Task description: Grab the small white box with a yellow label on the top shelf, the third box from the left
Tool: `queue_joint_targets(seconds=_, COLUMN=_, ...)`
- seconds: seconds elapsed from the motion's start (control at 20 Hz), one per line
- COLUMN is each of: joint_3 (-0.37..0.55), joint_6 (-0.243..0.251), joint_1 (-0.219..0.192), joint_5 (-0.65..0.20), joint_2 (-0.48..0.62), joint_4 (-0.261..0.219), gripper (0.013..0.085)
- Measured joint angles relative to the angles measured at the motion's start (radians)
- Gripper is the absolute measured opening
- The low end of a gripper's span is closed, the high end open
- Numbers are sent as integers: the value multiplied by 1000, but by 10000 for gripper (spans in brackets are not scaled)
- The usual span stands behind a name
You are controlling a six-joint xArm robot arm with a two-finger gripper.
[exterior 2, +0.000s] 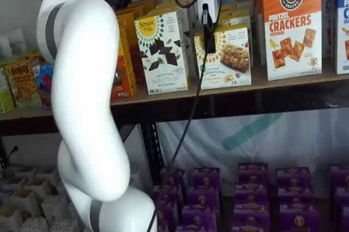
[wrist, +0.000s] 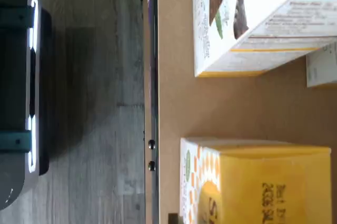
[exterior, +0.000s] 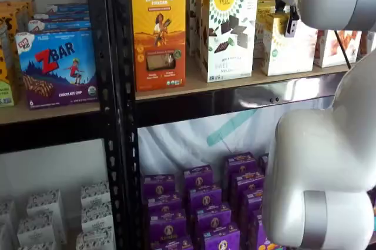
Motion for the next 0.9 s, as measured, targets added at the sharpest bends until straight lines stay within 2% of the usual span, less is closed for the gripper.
queue_joint_targets(seconds=0.15, joint_3=-3, joint_6=-4, joint_1=-5, joint_5=4, joint_2=0, joint_4=3, gripper=490)
queue_joint_targets(seconds=0.2, joint_3=-4, joint_6=-5, joint_1=-6, joint_5=5, joint_2=0, joint_4=4, gripper=450)
queue_joint_targets(seconds=0.6, joint_3=-3, joint_6=-6, joint_1=-8, joint_5=7, joint_2=-4, joint_4=6, gripper=450)
queue_joint_targets(seconds=0.7, joint_3=-5, joint_6=-7, joint_1=-9, joint_5=10, joint_2=-5, joint_4=8, gripper=370)
queue_joint_targets(seconds=0.9, joint_3=-5, joint_6=-6, joint_1=-8, joint_5=25, joint_2=-8, joint_4=6, gripper=370)
